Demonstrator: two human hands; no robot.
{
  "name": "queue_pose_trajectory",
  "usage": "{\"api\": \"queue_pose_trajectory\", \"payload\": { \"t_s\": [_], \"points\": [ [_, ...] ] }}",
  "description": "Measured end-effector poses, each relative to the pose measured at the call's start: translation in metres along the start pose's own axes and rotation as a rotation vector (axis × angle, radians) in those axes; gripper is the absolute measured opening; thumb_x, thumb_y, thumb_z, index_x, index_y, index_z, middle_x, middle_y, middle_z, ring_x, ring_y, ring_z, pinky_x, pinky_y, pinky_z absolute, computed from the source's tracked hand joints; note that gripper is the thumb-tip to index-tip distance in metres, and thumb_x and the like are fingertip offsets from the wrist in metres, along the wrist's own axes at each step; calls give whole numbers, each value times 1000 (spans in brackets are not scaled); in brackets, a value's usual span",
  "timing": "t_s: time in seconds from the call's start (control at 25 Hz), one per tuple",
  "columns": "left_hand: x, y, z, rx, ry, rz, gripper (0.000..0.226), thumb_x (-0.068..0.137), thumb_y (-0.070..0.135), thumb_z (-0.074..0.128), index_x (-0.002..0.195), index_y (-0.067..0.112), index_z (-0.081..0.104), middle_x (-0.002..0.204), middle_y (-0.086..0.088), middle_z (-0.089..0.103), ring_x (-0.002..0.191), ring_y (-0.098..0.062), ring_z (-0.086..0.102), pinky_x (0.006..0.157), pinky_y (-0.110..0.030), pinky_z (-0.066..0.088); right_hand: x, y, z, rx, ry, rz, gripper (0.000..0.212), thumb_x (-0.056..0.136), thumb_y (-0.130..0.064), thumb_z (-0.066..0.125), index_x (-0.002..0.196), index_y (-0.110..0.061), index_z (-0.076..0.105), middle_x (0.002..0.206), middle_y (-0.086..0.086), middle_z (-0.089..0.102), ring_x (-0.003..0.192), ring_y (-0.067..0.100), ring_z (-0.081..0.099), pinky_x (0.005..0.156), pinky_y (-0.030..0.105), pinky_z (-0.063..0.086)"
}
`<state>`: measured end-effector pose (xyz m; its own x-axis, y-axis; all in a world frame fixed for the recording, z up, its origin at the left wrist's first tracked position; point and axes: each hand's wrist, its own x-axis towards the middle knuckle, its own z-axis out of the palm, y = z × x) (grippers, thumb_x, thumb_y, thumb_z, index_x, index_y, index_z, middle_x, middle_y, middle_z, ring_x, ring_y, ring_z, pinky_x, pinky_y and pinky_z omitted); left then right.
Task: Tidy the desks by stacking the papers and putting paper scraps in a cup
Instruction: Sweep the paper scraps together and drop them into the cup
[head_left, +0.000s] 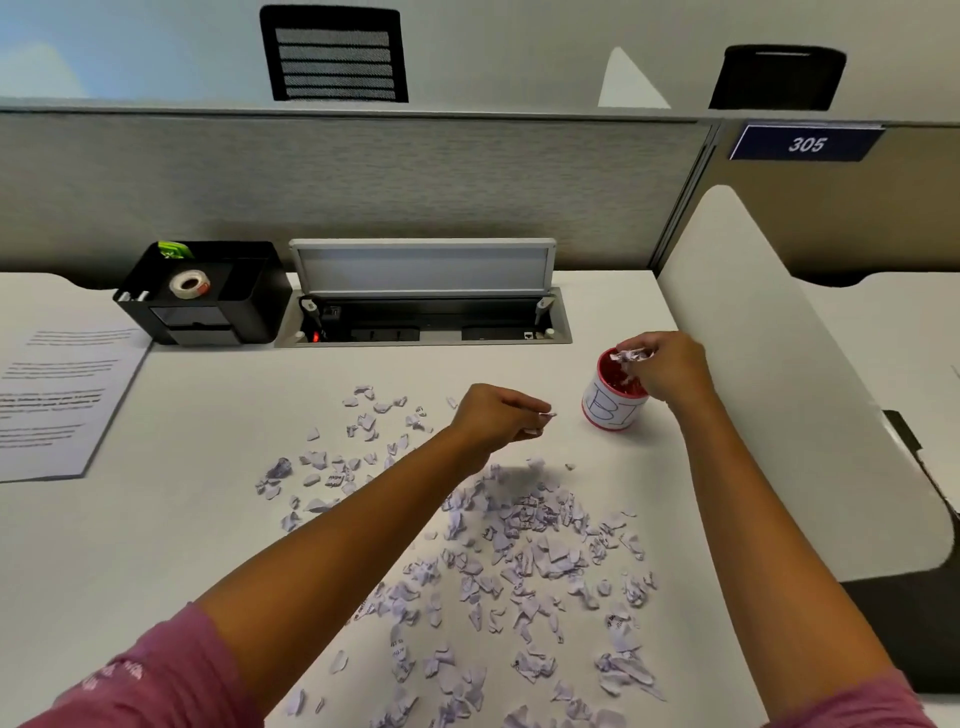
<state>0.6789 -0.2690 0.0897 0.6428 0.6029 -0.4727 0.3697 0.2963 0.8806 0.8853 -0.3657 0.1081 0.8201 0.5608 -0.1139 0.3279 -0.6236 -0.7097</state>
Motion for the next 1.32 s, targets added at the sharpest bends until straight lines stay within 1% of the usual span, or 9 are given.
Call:
{"api": "queue_pose_trajectory", "payload": {
  "t_s": [0.2, 0.36, 0.48, 0.64, 0.72, 0.96, 1.08, 1.2, 1.32],
  "points": [
    [31, 36, 43, 42, 7, 36, 20, 83, 2, 73, 103, 3, 75, 98, -11, 73, 88, -22, 71, 73, -23, 59, 3, -1, -12, 84, -76, 27, 33, 83, -3, 72, 110, -22, 74, 103, 2, 68, 88, 20, 63, 56, 23, 47],
    [54, 57, 81, 150, 34, 79, 24, 84, 10, 74, 108, 6, 74, 109, -12, 72, 100, -27, 68, 86, -37, 59, 4, 3, -12, 406, -65, 130, 26, 93, -1, 55, 108, -13, 72, 103, 14, 71, 87, 23, 70, 77, 31, 59],
    [62, 69, 97, 181, 49, 72, 25, 91, 9, 65, 116, 7, 70, 122, -12, 65, 116, -29, 59, 96, -42, 53, 5, 7, -12, 522, -64, 201, 27, 97, 0, 45, 108, -9, 68, 106, 18, 69, 93, 26, 69, 80, 31, 57],
    [65, 82, 95, 127, -10, 59, 18, 96, 1, 45, 101, 6, 62, 103, -12, 57, 100, -26, 53, 84, -39, 50, 1, 14, -15, 503, -43, 209, 30, 96, 1, 42, 105, -12, 68, 111, 15, 69, 101, 26, 68, 89, 36, 56],
    [62, 82, 82, 50, -36, 66, 26, 97, 1, 44, 115, 2, 63, 106, -10, 58, 100, -23, 53, 83, -36, 47, -4, 17, -13, 426, 18, 175, 32, 92, 0, 45, 103, -17, 70, 109, 9, 71, 103, 26, 68, 95, 38, 55],
    [44, 13, 14, 308, 140, 173, 36, 101, 12, 44, 135, 10, 57, 142, -8, 53, 131, -25, 48, 108, -34, 37, -62, 11, 32, 273, 139, -138, 23, 94, -9, 56, 108, -16, 73, 106, -4, 69, 93, 6, 62, 80, 1, 43],
    [35, -52, -19, 578, 209, 223, 42, 98, 14, 49, 140, 11, 48, 150, -8, 44, 139, -24, 39, 114, -34, 28, -83, 29, 81, 201, -13, -179, 24, 96, -8, 55, 116, -13, 67, 120, 3, 64, 105, 11, 61, 98, 19, 46],
    [46, -85, -37, 844, 232, 279, 53, 99, 27, 50, 149, 14, 35, 160, -7, 24, 150, -25, 15, 121, -39, 10, -89, 50, 119, -44, -166, -128, 45, 101, -27, 50, 143, -11, 46, 155, 11, 34, 144, 26, 30, 117, 29, 21],
    [62, -84, -43, 1023, 256, 305, 62, 100, 42, 44, 154, 19, 23, 164, -7, 7, 151, -27, -1, 120, -40, -2, -90, 54, 138, -218, -184, -132, 69, 101, -50, 39, 157, -16, 17, 165, 11, -3, 152, 27, -5, 119, 32, -1]
  ]
}}
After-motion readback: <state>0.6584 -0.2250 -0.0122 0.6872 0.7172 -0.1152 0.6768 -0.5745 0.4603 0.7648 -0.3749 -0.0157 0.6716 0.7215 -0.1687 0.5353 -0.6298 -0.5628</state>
